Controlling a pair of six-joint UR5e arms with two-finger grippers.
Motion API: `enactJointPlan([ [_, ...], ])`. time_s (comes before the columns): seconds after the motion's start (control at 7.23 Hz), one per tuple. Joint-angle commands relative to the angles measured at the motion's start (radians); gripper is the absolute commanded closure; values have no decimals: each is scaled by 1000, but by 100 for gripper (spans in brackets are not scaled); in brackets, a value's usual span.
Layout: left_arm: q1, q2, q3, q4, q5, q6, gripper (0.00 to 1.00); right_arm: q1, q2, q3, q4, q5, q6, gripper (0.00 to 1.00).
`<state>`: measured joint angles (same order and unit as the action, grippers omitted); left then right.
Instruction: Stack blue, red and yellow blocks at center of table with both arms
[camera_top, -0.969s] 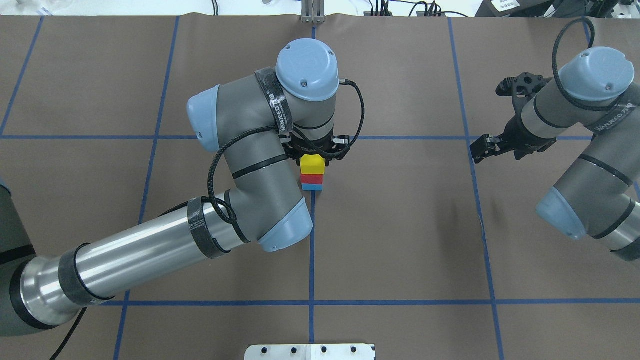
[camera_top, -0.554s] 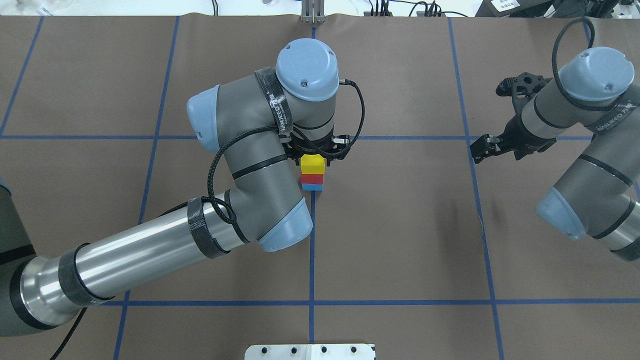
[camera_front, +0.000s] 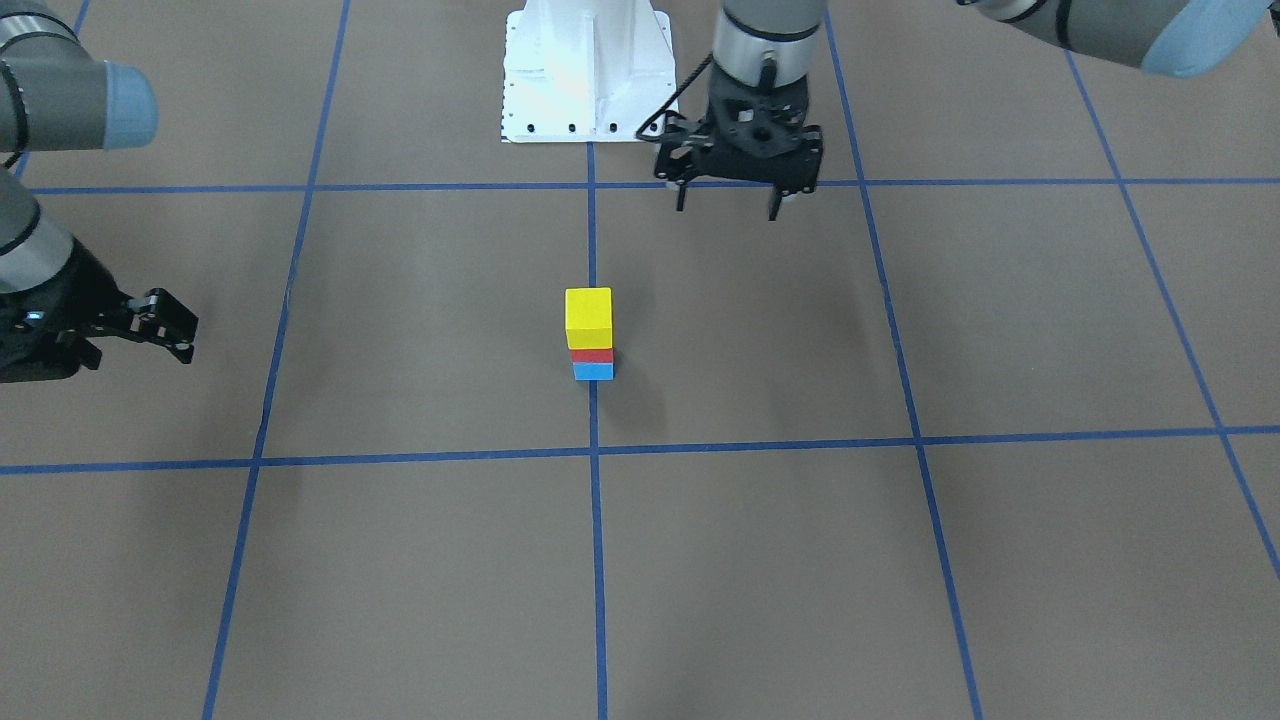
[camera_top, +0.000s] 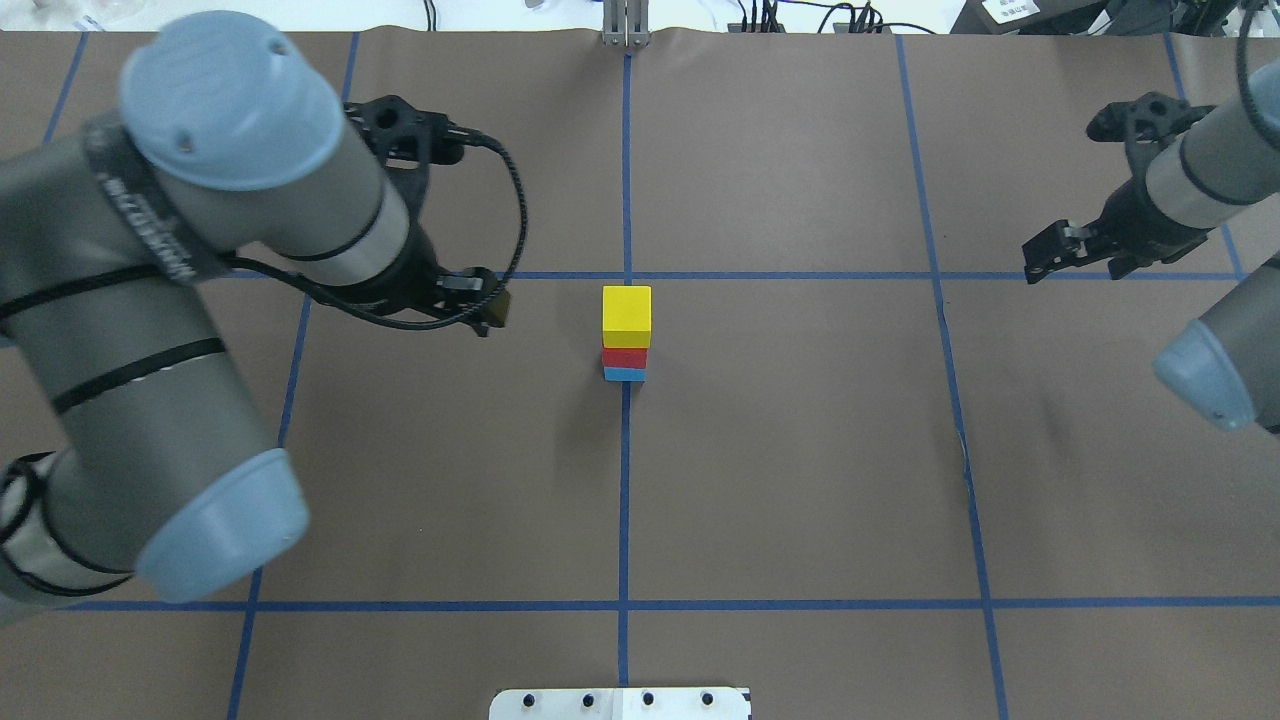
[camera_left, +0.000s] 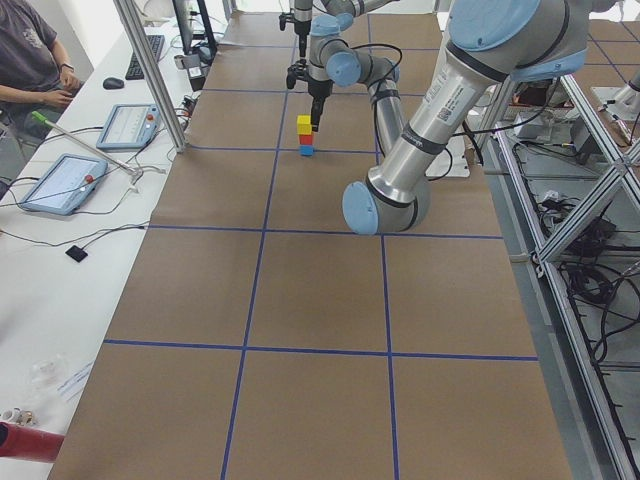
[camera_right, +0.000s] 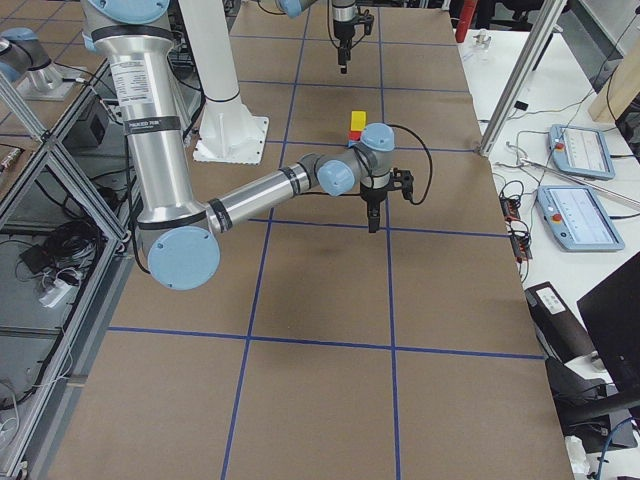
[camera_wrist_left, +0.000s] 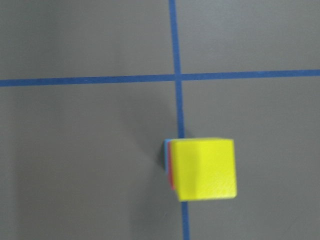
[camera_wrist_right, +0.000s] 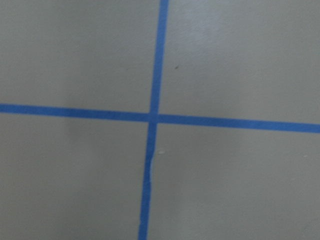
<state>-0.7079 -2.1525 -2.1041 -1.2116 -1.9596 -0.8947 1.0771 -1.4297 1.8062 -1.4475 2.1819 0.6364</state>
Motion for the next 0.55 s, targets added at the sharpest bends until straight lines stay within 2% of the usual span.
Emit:
enactJointPlan([
  [0.0,-246,359,-84,-166,-156,292,0,258,-134,-5,-1,123,-311,0],
  [0.14,-398,493,-24,-239,-242,518,0,349,-180,-8,-5,160,-413,0],
  [0.28,-509,566,40,-243,-289,681,0,427,-193,-7,-13,192,-440,0],
  [0.42,-612,574,123,-243,-332,792,0,444,-196,-11,-13,218,-442,0],
])
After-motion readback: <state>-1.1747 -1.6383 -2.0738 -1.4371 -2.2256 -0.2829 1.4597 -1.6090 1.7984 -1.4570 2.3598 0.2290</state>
